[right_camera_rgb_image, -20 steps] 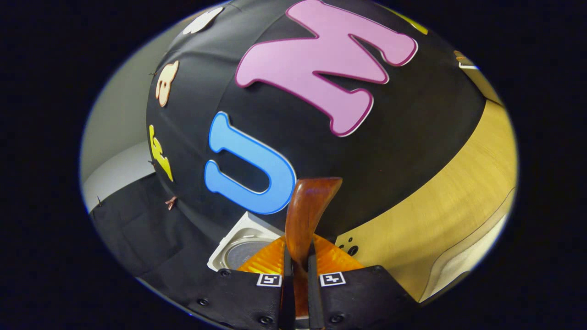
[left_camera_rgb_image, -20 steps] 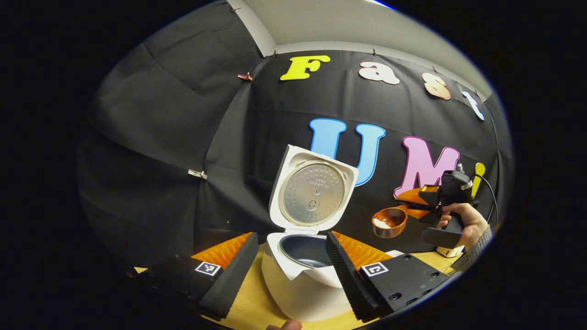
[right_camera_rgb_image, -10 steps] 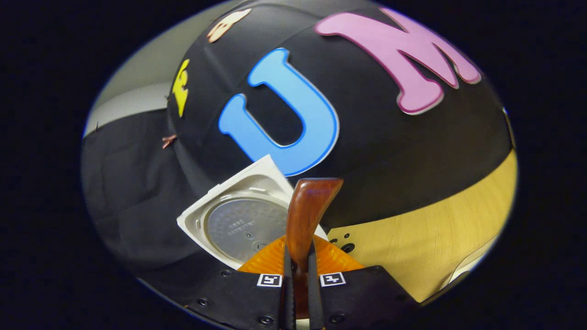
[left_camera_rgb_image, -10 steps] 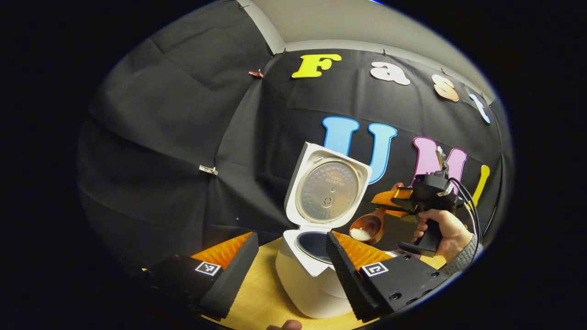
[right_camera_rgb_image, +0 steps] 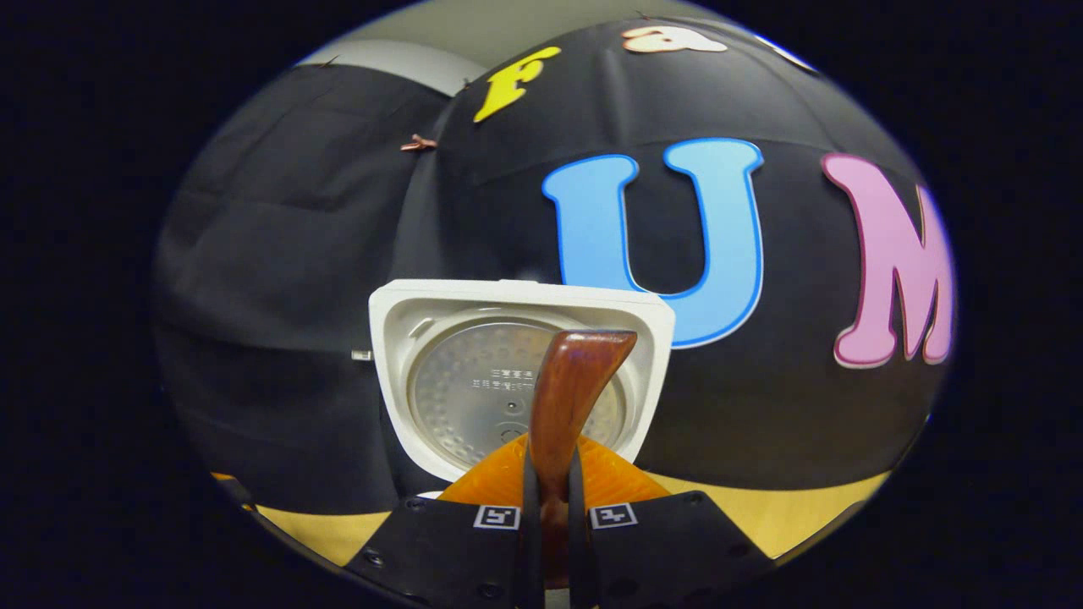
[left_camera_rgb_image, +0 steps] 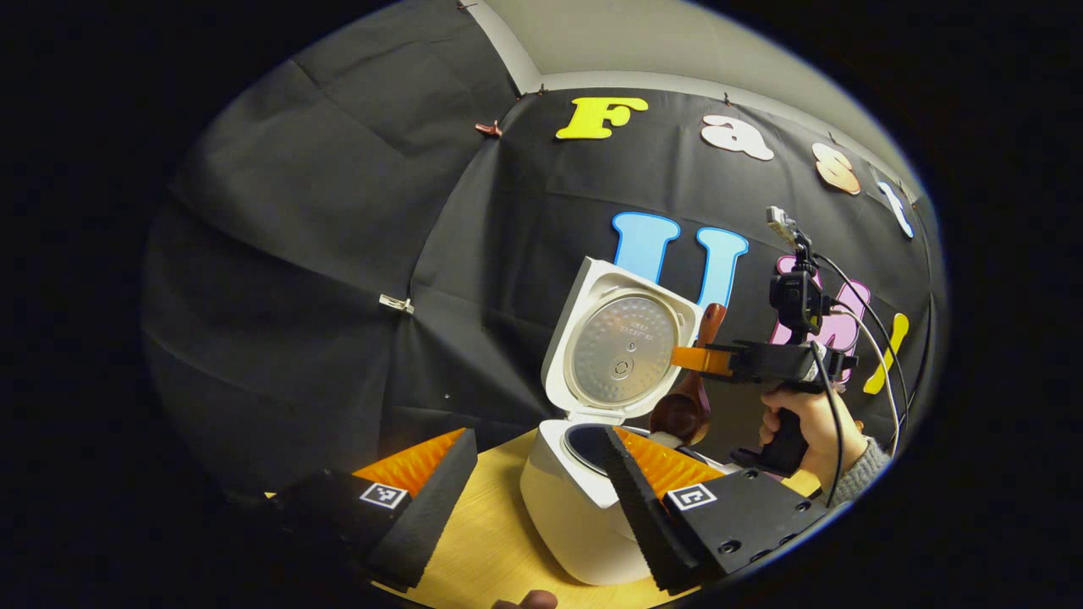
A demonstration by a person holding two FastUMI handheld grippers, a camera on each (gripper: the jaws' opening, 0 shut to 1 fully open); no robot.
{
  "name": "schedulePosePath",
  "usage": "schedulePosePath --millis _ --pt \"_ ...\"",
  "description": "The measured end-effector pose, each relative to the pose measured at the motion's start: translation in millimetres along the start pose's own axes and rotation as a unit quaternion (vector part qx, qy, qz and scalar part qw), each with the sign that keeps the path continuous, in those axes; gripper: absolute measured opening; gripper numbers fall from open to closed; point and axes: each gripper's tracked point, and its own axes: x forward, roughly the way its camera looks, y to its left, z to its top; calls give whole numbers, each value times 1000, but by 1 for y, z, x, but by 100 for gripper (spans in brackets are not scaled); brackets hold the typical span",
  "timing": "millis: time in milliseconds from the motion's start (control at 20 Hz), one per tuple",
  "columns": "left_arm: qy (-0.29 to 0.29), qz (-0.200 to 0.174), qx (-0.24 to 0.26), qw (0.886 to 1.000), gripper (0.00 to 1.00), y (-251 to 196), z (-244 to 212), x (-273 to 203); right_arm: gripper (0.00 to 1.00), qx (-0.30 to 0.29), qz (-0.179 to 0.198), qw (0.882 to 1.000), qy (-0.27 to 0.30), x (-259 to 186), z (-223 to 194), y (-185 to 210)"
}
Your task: Close the left gripper, press the button to open the rice cooker; take a wooden spoon from the chopstick holder with the right hand, scoop a spoonful of rice and pour it into the rice cooker, then put the wooden spoon back into the chopstick holder.
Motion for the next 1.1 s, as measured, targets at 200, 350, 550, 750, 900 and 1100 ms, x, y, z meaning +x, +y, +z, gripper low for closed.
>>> schedulePosePath --millis 200,350,550,750,900,1100 --pt "2 2 -4 1000 95 3 -1 0 15 -104 -1 994 -18 -3 7 23" --pt "1 5 -7 1000 95 7 1 -1 15 -101 3 995 -17 -5 10 26" --pt "-1 7 -12 1000 95 9 1 -1 15 9 4 1000 18 1 -3 14" --pt "2 6 -11 1000 95 8 0 -1 16 170 32 984 42 -1 -11 3" --pt "0 4 -13 1000 95 3 0 0 16 291 42 954 50 -8 -12 -13" --pt "-2 0 -6 1000 95 0 -1 -1 16 388 38 920 38 -28 -11 -53"
